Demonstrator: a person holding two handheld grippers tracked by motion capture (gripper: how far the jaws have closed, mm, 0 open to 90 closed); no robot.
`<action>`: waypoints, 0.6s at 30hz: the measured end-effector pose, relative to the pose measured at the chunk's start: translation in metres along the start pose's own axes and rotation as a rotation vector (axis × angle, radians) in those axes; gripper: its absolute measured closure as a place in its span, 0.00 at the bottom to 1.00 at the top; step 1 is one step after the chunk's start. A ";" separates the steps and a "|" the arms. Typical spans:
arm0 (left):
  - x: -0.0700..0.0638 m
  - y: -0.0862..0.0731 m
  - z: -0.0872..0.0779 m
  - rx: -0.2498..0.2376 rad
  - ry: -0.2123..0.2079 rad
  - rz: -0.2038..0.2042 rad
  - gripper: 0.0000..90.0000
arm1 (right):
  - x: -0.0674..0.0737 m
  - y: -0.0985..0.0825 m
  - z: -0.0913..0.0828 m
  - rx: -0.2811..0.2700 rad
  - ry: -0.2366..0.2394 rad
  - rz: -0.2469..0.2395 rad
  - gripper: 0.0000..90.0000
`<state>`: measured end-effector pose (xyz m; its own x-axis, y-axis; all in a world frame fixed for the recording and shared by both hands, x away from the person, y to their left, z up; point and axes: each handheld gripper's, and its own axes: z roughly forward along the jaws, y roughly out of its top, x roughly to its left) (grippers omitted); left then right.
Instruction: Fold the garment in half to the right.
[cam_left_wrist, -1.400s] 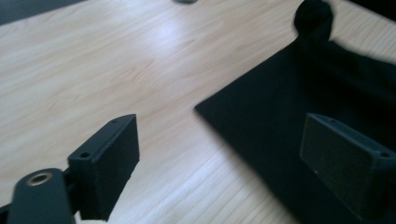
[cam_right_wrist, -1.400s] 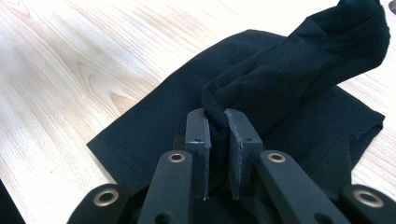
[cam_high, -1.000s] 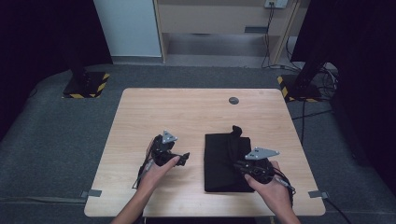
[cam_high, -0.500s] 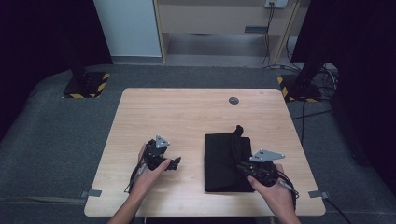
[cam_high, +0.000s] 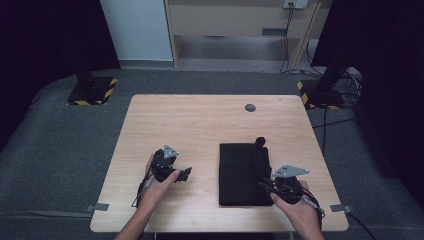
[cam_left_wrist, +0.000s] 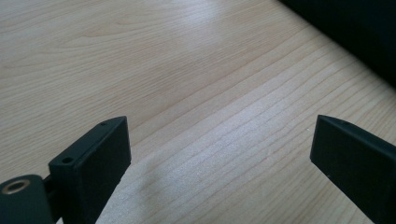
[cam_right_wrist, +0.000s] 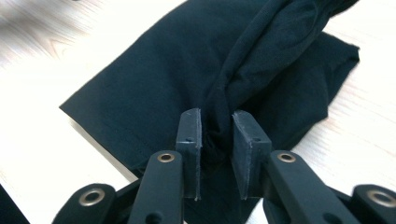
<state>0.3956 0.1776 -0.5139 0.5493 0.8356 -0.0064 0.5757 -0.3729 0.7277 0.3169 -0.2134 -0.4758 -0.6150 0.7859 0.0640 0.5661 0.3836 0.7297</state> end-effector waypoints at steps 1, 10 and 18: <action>0.001 0.000 0.000 -0.002 0.000 -0.003 0.05 | -0.001 -0.001 0.000 0.000 0.001 0.007 0.82; -0.001 -0.002 0.003 0.011 -0.003 0.002 0.05 | -0.008 -0.008 -0.002 0.007 0.003 0.027 0.81; -0.002 -0.003 0.003 0.012 -0.003 0.004 0.05 | -0.012 -0.009 -0.014 -0.008 0.003 0.046 0.78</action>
<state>0.3950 0.1758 -0.5180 0.5534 0.8329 -0.0061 0.5812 -0.3809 0.7191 0.3118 -0.2332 -0.4734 -0.5901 0.8012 0.0994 0.5892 0.3431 0.7315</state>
